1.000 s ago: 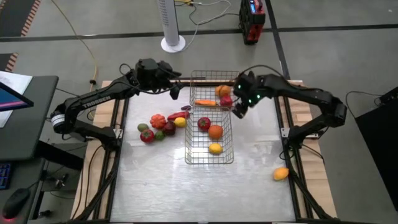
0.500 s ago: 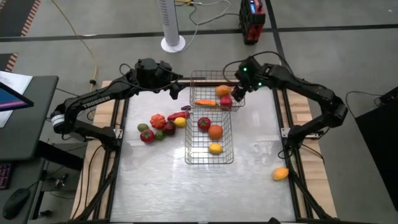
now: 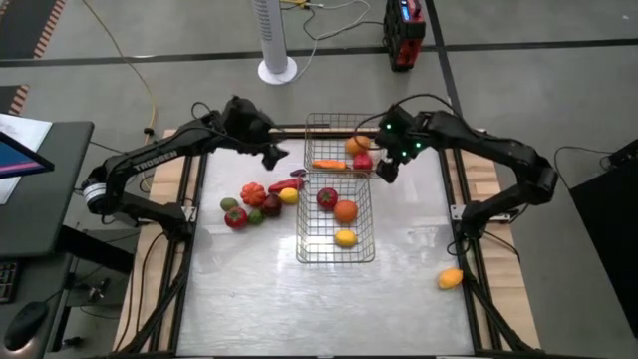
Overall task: Sort produce into baskets
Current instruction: Put the apple into the bottom wire basket
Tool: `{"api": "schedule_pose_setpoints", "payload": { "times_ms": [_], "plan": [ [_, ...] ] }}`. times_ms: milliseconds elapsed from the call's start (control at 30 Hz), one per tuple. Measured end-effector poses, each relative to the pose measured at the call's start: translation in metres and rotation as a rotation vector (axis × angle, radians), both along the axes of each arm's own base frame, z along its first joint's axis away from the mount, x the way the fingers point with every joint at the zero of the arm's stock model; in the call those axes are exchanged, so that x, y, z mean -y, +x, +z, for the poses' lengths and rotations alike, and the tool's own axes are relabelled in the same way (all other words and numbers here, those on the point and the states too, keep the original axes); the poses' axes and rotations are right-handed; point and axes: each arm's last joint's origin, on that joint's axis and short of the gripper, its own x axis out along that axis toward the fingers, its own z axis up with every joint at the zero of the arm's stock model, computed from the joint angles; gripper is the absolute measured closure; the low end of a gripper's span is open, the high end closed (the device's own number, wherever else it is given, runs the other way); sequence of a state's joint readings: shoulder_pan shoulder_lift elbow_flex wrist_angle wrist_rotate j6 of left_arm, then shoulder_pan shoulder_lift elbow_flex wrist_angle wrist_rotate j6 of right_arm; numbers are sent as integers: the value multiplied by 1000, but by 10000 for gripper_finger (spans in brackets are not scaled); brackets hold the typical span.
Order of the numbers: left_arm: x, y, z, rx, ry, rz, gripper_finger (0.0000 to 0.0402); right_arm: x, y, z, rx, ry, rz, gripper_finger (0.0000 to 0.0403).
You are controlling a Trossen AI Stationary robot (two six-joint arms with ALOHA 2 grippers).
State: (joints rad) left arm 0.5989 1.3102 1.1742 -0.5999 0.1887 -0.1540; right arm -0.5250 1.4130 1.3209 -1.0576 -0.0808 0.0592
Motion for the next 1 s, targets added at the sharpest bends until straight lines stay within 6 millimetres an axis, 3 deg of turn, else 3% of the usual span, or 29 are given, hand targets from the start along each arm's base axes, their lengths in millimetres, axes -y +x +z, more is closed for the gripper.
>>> {"api": "schedule_pose_setpoints", "payload": {
  "times_ms": [167,367,567,767,1000],
  "plan": [
    [14,-16,-26,-222,-86,-86,123,-7,-9,12,45,-22,-4,81],
    [25,-14,-65,-311,-196,-85,123,-13,-22,35,162,-116,-77,81],
    [51,-1,-75,-348,-183,-128,123,-16,-30,44,200,-142,-110,81],
    [74,15,-78,-330,-209,28,123,-16,-29,44,210,-145,-116,81],
    [80,32,-100,-365,-250,248,123,-15,-27,45,229,-152,-120,81]
  ]
}}
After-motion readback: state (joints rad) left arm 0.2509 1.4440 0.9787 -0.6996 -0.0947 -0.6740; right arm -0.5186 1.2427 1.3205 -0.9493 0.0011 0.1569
